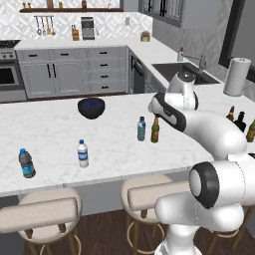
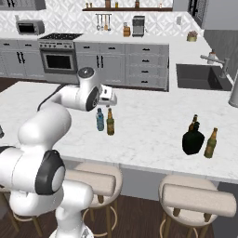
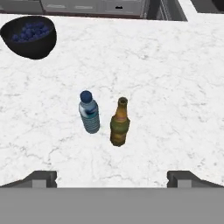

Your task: Move the plastic bottles in the middle to the plastics group, and the glass bottles in the middle to the glass group.

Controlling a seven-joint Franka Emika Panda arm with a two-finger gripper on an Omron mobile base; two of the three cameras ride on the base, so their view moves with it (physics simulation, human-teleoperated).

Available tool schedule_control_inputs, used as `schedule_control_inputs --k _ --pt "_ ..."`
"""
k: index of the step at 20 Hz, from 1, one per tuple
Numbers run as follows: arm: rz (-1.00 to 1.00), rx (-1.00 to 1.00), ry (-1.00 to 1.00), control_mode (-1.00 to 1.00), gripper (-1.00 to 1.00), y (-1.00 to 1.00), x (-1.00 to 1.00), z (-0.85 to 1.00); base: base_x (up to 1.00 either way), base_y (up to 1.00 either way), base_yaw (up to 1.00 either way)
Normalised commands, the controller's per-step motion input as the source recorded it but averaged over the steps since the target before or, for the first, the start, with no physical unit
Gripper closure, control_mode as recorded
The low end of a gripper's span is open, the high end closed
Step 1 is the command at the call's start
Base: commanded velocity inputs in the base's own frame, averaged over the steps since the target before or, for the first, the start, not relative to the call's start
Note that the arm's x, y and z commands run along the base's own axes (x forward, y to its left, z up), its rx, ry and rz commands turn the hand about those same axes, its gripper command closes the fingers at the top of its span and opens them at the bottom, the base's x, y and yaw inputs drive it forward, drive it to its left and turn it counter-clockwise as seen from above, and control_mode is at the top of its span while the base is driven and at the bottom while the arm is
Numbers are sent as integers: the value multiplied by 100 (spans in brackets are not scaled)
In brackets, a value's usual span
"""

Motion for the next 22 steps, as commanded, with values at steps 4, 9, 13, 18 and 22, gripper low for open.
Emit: schedule_control_inputs --k 4,9,13,18,22 --pt "-1 12 -13 -100 -100 -5 9 -19 0 0 0" --pt "0 9 -14 -100 -100 -1 0 -10 0 0 0" --pt "0 0 -5 -100 -100 -1 0 -1 0 0 0" --pt "3 0 1 -100 -100 -13 0 2 0 0 0" --pt "2 -1 10 -100 -100 -31 0 3 0 0 0"
